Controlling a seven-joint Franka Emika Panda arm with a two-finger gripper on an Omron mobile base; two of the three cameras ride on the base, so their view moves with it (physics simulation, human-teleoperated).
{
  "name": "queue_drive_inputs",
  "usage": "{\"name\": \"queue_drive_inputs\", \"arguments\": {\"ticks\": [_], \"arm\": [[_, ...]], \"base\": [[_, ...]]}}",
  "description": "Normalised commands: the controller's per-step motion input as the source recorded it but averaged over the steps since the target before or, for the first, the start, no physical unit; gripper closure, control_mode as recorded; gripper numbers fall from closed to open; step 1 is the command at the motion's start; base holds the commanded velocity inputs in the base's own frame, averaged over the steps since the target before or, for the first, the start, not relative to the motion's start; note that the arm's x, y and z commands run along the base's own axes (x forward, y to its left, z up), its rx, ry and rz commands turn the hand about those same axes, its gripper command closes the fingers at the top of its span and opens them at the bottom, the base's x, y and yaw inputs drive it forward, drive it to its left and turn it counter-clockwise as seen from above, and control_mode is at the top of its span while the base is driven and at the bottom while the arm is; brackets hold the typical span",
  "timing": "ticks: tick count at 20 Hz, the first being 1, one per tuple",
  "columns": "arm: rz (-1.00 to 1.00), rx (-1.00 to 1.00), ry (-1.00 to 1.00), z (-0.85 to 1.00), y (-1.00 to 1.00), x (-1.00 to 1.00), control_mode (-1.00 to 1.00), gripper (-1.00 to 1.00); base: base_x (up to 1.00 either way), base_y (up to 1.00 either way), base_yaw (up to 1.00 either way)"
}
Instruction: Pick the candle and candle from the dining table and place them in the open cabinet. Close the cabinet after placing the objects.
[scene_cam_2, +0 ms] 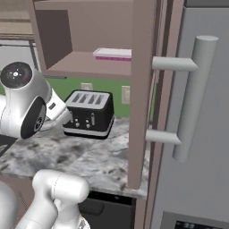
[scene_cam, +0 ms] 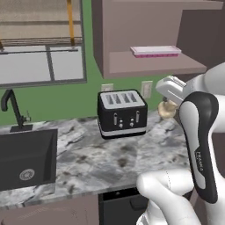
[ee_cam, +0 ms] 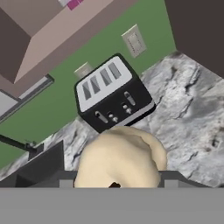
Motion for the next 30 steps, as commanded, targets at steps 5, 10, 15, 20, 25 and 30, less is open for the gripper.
{"name": "queue_drive_inputs", "arguments": {"ticks": [5,10,15,20,25,30], "arm": [[0.0,0.0,0.0,0.0,0.0,0.0,1.0,1.0],[0.0,0.0,0.0,0.0,0.0,0.0,1.0,1.0],[0.0,0.0,0.0,0.0,0.0,0.0,1.0,1.0],[0.0,0.0,0.0,0.0,0.06,-0.16,-1.0,1.0],[0.01,0.0,-0.07,0.05,0.03,-0.51,-1.0,1.0],[0.0,0.0,-0.03,0.23,0.0,-0.3,-1.0,1.0]], "base": [[0.1,0.21,-0.11],[0.0,0.05,-0.02],[0.0,0.06,0.0],[0.0,0.01,0.0],[0.0,0.0,0.0],[0.0,0.0,0.0]]}}
